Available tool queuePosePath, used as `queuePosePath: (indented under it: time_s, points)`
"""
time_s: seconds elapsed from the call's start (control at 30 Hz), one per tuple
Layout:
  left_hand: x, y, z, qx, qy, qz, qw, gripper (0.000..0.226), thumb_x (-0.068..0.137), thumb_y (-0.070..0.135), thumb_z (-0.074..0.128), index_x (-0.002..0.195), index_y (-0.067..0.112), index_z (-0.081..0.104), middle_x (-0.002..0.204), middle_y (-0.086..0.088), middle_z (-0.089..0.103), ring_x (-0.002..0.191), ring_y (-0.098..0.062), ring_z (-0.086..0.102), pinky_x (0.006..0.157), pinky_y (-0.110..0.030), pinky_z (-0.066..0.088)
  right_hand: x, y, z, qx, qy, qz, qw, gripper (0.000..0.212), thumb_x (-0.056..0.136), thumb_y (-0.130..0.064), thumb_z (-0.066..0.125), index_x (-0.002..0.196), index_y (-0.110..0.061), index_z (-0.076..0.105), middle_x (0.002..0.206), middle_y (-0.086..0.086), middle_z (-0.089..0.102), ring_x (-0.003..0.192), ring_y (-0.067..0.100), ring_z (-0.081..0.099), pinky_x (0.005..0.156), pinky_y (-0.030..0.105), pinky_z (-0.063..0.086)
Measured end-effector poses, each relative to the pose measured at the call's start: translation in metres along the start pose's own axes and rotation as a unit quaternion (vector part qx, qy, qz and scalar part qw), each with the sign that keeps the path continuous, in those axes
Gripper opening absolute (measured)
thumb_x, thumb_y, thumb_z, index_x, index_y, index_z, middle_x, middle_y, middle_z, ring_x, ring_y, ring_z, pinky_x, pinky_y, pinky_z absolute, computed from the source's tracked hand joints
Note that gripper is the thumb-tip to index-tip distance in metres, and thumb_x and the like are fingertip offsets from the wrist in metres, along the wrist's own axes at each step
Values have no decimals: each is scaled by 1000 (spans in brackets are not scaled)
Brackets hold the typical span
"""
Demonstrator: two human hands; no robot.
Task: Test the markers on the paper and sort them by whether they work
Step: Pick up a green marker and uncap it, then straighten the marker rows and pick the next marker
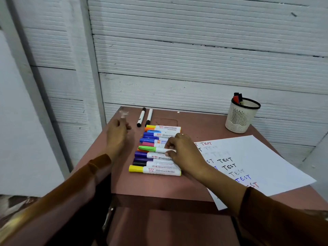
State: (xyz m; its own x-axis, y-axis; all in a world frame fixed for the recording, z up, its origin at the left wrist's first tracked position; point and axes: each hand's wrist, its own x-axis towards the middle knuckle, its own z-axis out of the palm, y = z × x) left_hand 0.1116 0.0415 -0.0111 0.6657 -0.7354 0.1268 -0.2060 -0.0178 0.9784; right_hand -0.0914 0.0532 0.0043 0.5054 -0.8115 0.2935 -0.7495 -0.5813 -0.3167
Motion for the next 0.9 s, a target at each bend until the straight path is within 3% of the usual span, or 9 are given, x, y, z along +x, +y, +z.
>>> queuePosePath:
  time_s: [0.17,0.43,0.67,0.9]
  points:
    - [-5,-15,0,89,3,38,995,33,98,30,38,99,4,59,92,-10,57,84,-22,52,63,-27,33,-2,0,4,-36,-2,-11,999,21,91,-21,57,109,-13,61,114,5,55,112,22,43,88,29,36]
    - [0,-22,1,112,0,46,993,28,96,29,42,95,6,57,90,-11,59,83,-23,53,70,-30,36,-4,2,5,-2,18,-12,1000,21,87,-20,62,107,-14,58,111,2,53,110,19,44,86,29,38]
    - [10,-19,1,169,-11,55,984,25,97,25,42,102,5,56,90,-8,57,84,-21,52,70,-29,34,7,7,-6,-3,16,-46,999,14,87,-22,62,100,-16,61,100,0,54,99,15,45,73,24,31]
    - [15,-20,5,281,-5,101,954,20,97,23,42,100,7,53,85,-7,53,77,-19,47,68,-29,33,55,16,-26,-12,3,-92,996,13,89,-19,58,97,-12,65,98,5,59,84,13,46,70,24,33]
